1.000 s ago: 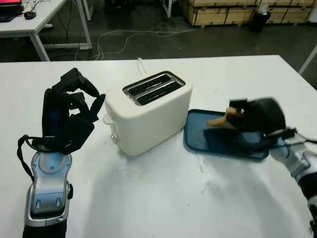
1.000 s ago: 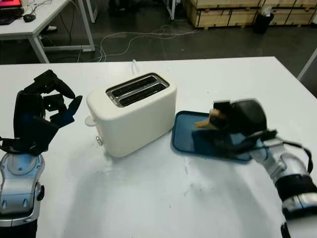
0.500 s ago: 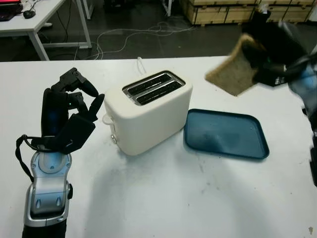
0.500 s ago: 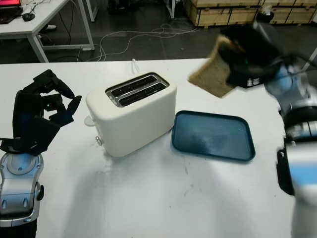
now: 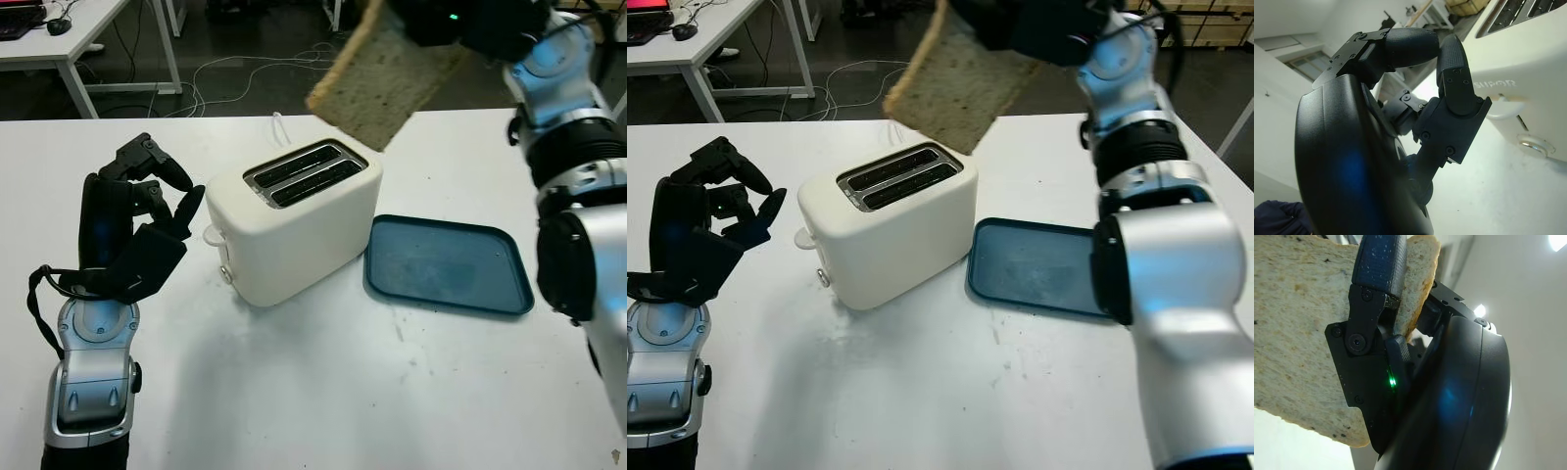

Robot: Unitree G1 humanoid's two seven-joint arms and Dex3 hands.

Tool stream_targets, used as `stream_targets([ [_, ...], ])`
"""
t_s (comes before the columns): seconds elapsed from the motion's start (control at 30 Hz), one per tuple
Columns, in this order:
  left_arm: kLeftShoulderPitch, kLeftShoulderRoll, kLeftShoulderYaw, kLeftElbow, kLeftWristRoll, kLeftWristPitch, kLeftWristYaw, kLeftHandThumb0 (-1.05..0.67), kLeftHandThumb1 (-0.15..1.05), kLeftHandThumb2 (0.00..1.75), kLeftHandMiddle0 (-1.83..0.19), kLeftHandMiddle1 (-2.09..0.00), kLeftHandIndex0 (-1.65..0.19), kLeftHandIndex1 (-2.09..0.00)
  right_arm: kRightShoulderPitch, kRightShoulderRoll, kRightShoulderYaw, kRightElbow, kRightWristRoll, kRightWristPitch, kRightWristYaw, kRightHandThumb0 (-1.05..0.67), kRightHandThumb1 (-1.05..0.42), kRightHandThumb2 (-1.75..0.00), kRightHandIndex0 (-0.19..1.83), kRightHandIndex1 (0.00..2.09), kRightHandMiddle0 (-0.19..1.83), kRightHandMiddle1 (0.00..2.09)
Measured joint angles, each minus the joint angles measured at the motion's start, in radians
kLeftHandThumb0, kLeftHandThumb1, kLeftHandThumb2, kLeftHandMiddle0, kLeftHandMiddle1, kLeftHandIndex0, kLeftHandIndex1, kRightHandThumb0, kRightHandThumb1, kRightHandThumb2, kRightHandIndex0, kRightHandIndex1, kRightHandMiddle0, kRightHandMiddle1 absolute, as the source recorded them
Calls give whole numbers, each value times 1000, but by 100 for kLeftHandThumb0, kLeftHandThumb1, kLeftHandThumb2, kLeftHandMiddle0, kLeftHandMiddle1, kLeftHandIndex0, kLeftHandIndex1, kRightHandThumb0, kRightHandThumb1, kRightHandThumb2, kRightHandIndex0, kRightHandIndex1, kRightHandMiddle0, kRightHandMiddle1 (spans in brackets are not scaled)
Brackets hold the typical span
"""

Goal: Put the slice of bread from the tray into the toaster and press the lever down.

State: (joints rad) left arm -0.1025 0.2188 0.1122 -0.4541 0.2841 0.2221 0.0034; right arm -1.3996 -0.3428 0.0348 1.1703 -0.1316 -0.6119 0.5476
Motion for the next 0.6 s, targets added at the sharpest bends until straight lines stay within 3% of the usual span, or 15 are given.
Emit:
stream_targets([
  [0.2, 0, 0, -1, 0, 4, 0, 0, -41, 92, 100, -108, -175, -61, -175, -10, 53, 8, -34, 1, 92, 33, -57, -92, -42, 115, 175, 94, 175],
  [0.6, 0, -1, -7, 0, 4, 0, 0, -41, 92, 102, -110, -175, -61, -175, 4, 106, 73, 19, -43, 89, 28, -54, -92, -44, 119, 175, 101, 175],
])
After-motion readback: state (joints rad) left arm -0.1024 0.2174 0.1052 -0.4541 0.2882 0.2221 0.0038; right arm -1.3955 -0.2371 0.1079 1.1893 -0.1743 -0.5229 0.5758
